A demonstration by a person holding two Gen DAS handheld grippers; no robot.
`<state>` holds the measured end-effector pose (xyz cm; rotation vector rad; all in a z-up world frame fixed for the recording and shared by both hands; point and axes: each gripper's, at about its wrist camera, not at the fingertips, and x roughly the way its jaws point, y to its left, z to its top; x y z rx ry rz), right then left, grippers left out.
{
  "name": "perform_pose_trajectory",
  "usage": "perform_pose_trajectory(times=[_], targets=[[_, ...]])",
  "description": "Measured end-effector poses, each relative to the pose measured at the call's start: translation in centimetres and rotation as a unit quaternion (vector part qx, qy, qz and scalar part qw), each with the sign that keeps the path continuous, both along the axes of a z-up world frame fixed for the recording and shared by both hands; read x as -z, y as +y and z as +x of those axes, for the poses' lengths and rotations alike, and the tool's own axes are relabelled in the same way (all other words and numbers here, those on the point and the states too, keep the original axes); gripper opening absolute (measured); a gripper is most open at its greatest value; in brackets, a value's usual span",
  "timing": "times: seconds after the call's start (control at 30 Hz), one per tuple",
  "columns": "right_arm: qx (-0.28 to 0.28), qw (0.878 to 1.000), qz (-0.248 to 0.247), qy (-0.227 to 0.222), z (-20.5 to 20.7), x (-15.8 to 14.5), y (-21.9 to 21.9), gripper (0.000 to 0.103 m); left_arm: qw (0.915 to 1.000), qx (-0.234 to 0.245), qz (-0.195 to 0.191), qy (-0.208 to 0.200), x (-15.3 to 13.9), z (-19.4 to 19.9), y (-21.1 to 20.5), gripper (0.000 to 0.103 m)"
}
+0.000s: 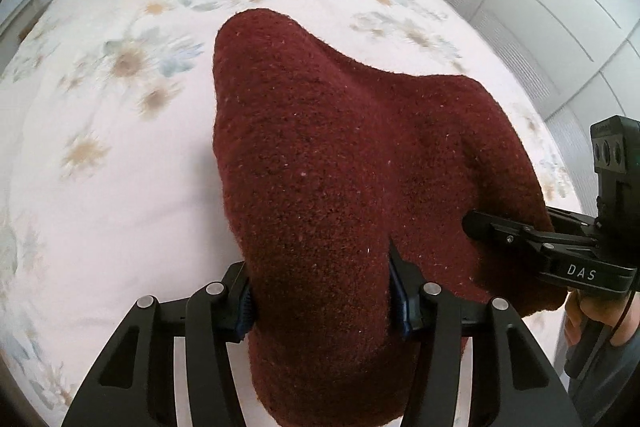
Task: Fold small clothes
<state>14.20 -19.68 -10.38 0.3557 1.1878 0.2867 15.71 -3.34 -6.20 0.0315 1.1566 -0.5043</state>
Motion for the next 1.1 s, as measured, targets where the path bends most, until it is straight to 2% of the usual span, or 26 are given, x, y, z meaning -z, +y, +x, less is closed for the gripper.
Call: perform_pose_trajectory(times=[0.1, 0.17, 0.23, 0.27, 0.3, 0.33, 0.5, 0.53, 0.57, 0.6, 0.63, 0.67, 0.83, 1.03, 1.1], targets=[[0.004, 1.0, -0.022, 0.014, -0.4, 1.9, 1.1, 0.048, 0.9993, -0.019, 0.012, 0.028, 3.2, -0.2, 2.0, 0.049], [0.008, 1.0, -0.024, 0.011, -0.3, 2.0, 1.5, 0.053, 0.9985, -0.026, 0.02, 0.044, 5.4, -0.4, 2.5, 0.055], [0.008, 0.999, -0.034, 0.013, -0.1, 1.8, 1.3, 0.061, 0.9986, -0.036, 0.016, 0.035, 6.5, -0.9, 3.2, 0.069], [0.009, 0.999, -0.037, 0.016, -0.6, 1.5, 1.6, 0.067, 0.9986, -0.04, 0.018, 0.03, 6.6, -0.9, 3.2, 0.073], [0.013, 0.999, -0.046, 0.015, -0.6, 1.1, 1.6, 0.073, 0.9983, -0.046, 0.024, 0.026, 6.5, -1.0, 3.4, 0.08], [0.015, 0.998, -0.053, 0.01, -0.1, 1.0, 1.7, 0.076, 0.9979, -0.05, 0.033, 0.024, 6.4, -1.2, 3.4, 0.084], [0.011, 0.995, -0.092, -0.026, -1.6, -1.0, 0.7, 0.086, 0.9969, -0.058, 0.038, 0.037, 5.4, -1.6, 3.9, 0.084], [0.009, 0.994, -0.103, -0.034, -2.0, -1.3, 0.8, 0.091, 0.9969, -0.059, 0.036, 0.037, 5.0, -1.5, 4.2, 0.084], [0.007, 0.993, -0.112, -0.04, -2.3, -1.4, 0.9, 0.099, 0.9971, -0.059, 0.033, 0.035, 4.3, -0.6, 4.2, 0.086], [0.005, 0.992, -0.121, -0.046, -2.6, -1.5, 1.0, 0.103, 0.9971, -0.06, 0.031, 0.034, 4.1, -0.8, 4.5, 0.093], [0.003, 0.991, -0.127, -0.053, -3.1, -1.6, 1.0, 0.103, 0.9971, -0.062, 0.031, 0.032, 3.8, -1.1, 4.8, 0.1], [0.004, 0.99, -0.13, -0.058, -3.4, -1.6, 1.0, 0.103, 0.9972, -0.062, 0.031, 0.029, 3.6, -1.4, 4.9, 0.101], [0.015, 0.987, -0.145, -0.062, -3.7, -0.2, 0.4, 0.103, 0.9973, -0.065, 0.032, 0.006, 3.5, -3.0, 5.5, 0.102], [0.034, 0.988, -0.143, -0.053, -4.3, 2.4, -2.6, 0.103, 0.9967, -0.061, 0.053, 0.003, 5.8, -2.6, 5.3, 0.102], [0.034, 0.988, -0.14, -0.058, -4.5, 3.0, -2.9, 0.103, 0.9972, -0.055, 0.05, -0.005, 6.1, -2.9, 6.6, 0.102]])
